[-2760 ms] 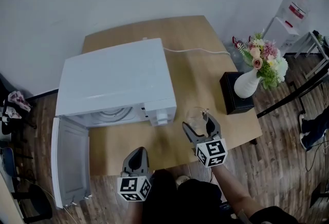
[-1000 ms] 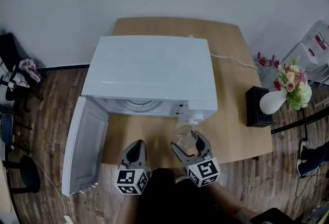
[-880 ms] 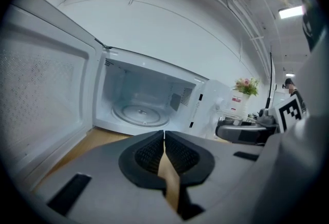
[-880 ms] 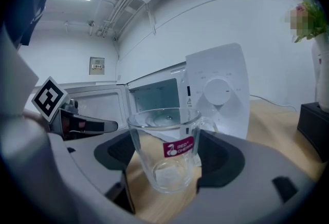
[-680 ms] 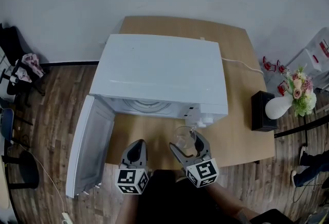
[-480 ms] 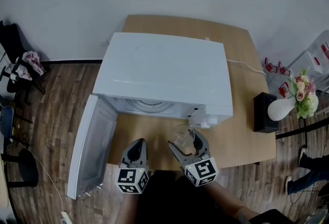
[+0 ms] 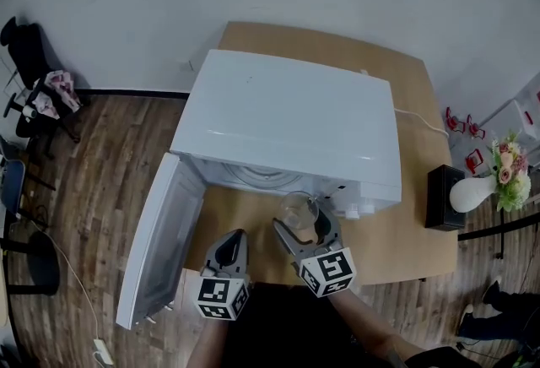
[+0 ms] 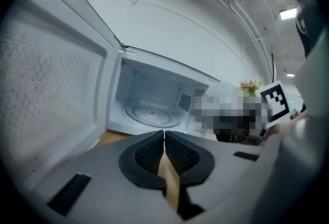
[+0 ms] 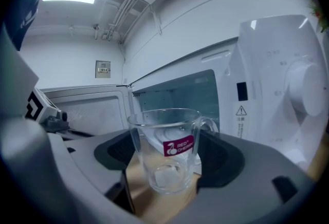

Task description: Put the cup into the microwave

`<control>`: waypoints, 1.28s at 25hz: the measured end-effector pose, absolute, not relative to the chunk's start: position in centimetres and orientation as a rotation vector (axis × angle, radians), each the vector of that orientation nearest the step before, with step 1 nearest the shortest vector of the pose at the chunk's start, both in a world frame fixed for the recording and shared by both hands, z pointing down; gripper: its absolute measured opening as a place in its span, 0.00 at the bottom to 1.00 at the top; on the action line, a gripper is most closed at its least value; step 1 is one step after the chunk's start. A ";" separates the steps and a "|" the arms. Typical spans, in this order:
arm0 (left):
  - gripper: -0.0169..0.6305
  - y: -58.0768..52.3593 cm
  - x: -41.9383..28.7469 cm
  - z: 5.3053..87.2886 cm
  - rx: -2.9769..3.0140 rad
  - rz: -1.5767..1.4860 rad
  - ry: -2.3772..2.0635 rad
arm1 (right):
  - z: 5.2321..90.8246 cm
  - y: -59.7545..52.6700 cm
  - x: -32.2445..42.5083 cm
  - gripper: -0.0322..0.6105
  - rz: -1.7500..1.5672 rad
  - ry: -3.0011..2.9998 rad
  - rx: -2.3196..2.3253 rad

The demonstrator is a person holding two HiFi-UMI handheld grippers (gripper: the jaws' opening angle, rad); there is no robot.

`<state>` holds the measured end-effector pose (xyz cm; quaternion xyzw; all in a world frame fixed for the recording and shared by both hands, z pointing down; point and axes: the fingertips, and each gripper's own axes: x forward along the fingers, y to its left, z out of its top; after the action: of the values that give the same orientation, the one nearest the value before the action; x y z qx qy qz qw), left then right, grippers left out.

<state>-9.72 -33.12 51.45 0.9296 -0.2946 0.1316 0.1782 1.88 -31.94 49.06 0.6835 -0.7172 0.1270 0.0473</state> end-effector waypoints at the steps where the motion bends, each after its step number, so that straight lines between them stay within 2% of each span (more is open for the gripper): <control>1: 0.04 -33.3 -9.9 51.5 2.626 0.370 -0.839 | 48.9 -32.5 1.8 0.60 0.379 -2.189 2.086; 20: 0.04 -35.2 -12.0 52.1 2.561 0.342 -0.933 | 49.0 -44.0 2.1 0.60 0.294 -2.197 2.064; 32: 0.04 -35.1 -12.8 52.0 2.549 0.340 -0.967 | 51.2 -46.9 2.8 0.60 0.333 -2.151 2.051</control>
<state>-12.84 -35.07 52.00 0.9099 -0.3451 0.1213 0.1957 2.80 -46.89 51.18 0.6838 -0.7172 0.1111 0.0755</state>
